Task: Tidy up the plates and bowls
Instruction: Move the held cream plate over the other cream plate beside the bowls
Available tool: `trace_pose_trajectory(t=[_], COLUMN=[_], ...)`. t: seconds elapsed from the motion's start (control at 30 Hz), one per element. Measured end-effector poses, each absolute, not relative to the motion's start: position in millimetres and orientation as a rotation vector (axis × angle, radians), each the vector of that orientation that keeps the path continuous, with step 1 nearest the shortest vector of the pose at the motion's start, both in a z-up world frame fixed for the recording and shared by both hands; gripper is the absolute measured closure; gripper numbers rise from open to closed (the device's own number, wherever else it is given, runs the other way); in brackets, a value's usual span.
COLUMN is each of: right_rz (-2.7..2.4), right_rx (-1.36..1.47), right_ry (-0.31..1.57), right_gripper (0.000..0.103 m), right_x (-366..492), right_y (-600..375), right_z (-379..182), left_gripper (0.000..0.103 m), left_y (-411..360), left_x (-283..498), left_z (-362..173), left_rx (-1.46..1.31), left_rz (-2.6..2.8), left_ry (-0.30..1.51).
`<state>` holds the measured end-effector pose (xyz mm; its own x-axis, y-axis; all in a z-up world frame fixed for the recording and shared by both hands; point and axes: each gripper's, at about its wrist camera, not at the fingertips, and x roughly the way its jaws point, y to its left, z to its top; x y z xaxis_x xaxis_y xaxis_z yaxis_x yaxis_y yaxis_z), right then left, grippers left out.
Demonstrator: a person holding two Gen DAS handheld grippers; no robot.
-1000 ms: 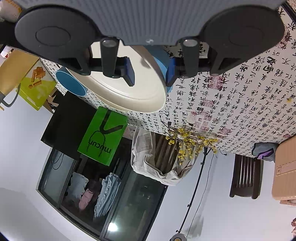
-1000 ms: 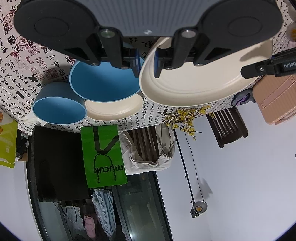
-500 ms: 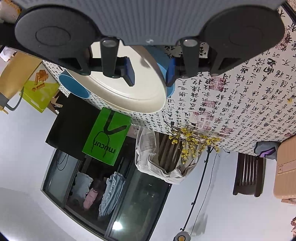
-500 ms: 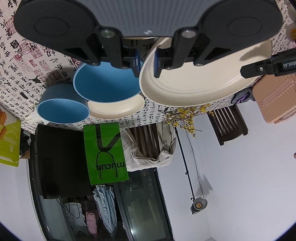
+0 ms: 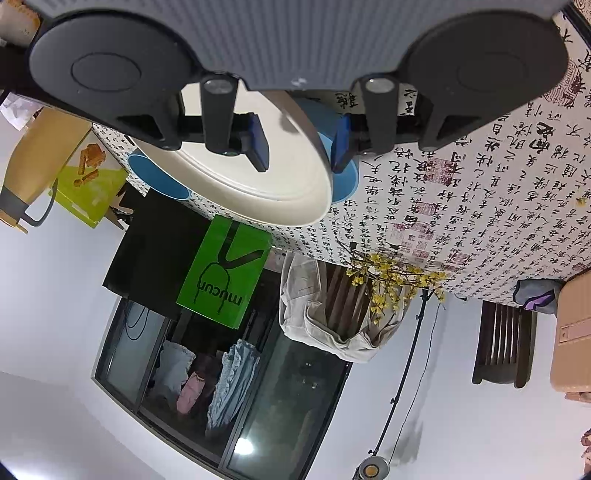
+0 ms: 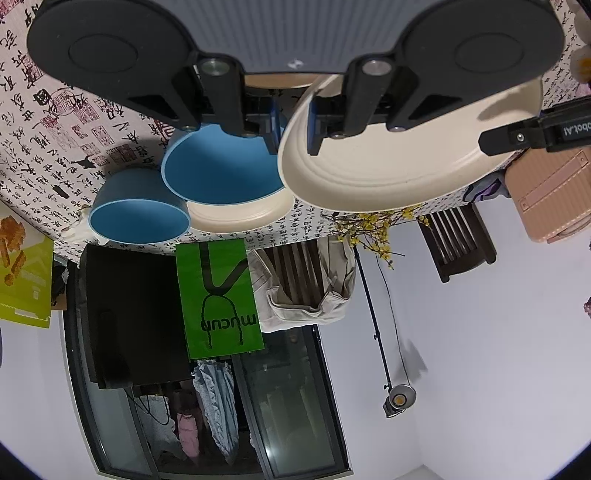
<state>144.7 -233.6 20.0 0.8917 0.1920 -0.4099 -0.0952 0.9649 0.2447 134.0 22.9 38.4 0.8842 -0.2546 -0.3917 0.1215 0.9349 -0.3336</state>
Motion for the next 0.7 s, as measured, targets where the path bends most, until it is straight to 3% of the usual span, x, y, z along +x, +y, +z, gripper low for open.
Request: trace_pose_trajectory(t=[0.7], right_rz=[0.139], right_rx=[0.216], right_ry=[0.427], right_gripper=[0.088], right_x=[131.1], right_y=[-234.9], right_z=[18.7], left_gripper=[0.066], left_y=[23.4], left_x=[122.9], left_z=[30.1], left_rx=[-0.317], left_rz=[-0.222], left_ry=[0.451])
